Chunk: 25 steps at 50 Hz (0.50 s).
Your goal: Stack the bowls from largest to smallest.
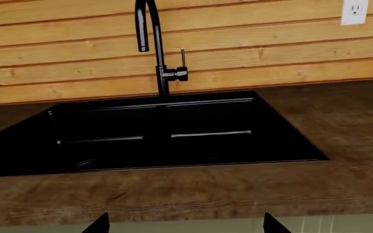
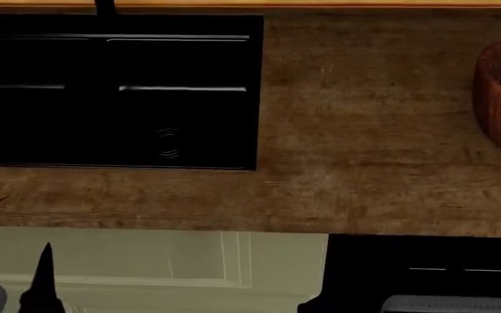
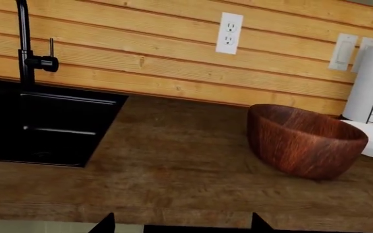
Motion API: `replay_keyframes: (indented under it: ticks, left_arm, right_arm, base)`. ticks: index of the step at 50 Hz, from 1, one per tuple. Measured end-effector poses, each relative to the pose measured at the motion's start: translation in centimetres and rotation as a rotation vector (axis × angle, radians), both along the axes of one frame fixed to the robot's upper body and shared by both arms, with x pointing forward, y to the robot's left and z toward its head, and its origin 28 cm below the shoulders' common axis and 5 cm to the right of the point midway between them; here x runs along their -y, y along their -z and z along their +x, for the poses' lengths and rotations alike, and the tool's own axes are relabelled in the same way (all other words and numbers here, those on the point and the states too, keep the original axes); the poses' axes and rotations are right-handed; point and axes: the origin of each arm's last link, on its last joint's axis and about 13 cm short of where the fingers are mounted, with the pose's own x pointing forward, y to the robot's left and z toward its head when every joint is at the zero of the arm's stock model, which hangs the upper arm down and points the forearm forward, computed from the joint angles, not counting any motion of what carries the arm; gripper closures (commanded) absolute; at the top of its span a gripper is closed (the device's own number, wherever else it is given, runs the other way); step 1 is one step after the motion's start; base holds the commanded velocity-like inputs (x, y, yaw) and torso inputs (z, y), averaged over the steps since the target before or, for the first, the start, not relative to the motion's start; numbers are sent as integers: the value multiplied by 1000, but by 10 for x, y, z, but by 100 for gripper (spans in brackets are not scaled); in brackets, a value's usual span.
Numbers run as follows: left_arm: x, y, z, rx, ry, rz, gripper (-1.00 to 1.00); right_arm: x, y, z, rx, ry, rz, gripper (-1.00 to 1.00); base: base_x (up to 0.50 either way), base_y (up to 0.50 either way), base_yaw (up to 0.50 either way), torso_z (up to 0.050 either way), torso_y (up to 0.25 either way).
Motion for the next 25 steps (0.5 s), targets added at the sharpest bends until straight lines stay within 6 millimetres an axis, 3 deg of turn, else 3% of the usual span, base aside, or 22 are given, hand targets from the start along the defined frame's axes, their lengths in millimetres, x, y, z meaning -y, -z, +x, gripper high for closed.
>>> replay_keyframes:
  ticks: [21,25]
  left_arm:
    - [-3,7,3,-22,0,-3,-100]
    - [-4,7,3,-28,-6,-4,-100]
  right_arm:
    - [2,-1,-3,1,7,-10,-100]
    - [2,-2,-3,9,4,-1,-100]
  base:
    - [0,0,0,50,0]
    - [0,0,0,7,0]
